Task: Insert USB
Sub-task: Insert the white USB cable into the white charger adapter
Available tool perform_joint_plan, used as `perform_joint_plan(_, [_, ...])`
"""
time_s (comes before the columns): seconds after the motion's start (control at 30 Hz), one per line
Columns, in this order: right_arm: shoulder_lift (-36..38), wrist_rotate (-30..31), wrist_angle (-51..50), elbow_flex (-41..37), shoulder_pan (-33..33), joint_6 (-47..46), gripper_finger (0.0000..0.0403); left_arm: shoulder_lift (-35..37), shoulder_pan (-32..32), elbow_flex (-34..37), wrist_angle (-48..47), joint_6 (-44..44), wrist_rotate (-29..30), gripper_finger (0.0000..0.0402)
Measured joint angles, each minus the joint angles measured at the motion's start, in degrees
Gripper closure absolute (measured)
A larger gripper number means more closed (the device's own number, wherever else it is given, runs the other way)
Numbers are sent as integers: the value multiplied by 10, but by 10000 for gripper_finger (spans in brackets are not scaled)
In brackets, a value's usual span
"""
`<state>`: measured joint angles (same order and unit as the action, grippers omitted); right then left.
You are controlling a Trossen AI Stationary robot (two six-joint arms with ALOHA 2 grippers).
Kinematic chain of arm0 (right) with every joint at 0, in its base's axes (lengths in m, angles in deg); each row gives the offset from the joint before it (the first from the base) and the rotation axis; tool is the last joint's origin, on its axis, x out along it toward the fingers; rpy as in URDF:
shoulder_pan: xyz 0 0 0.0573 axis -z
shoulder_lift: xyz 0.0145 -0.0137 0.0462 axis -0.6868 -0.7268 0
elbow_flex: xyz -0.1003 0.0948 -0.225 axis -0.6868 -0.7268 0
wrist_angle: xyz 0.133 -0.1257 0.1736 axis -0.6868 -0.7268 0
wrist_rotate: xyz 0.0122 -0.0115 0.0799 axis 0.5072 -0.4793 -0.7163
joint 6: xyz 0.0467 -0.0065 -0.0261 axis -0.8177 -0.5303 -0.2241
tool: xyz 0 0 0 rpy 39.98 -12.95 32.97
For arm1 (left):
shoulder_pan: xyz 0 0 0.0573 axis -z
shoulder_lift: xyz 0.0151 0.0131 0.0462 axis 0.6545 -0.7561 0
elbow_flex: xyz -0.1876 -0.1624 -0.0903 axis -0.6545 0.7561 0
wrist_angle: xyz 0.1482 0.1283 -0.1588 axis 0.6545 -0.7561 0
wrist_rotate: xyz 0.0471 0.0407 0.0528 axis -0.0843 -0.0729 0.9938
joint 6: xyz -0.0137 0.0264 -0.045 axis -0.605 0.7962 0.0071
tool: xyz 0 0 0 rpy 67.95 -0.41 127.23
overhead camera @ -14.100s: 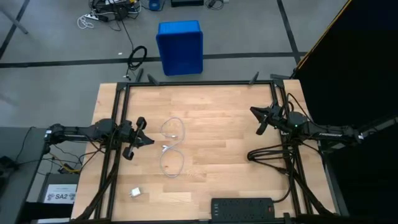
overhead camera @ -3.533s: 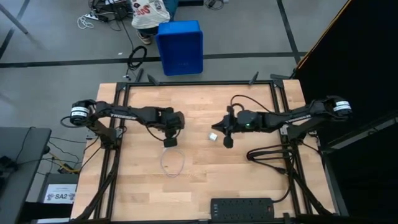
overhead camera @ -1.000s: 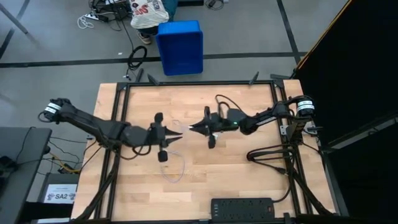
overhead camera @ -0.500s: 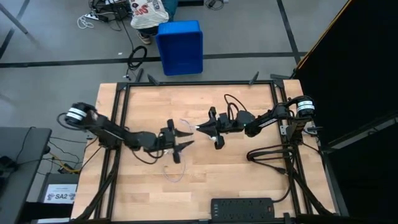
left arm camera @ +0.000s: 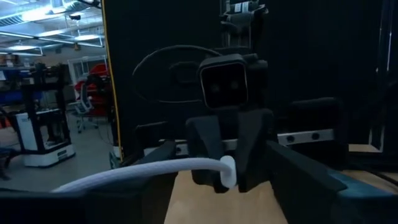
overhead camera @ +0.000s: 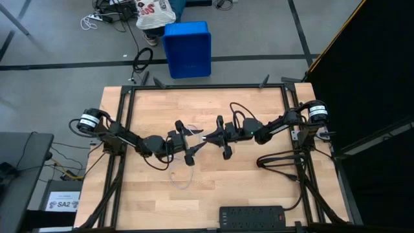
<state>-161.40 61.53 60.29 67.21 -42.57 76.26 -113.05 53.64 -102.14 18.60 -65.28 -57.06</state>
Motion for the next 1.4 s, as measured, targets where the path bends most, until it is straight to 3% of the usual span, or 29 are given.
perform_joint_plan(0.2, [0,14,2,0,-5,6,403,0,0,16,2,-1,11,237])
perform_joint_plan(0.37, [0,15,3,0,-4,6,403,0,0,48,61,-12,12,286])
perform_joint_plan(0.53, [0,12,7,0,-4,6,402,1,0,50,86,-16,-7,310])
perform_joint_plan(0.97, [0,11,14,0,-4,6,402,1,-10,37,63,-39,-32,247])
perform_joint_plan(1.4, [-1,12,13,0,-3,6,402,1,-26,37,49,-74,-39,253])
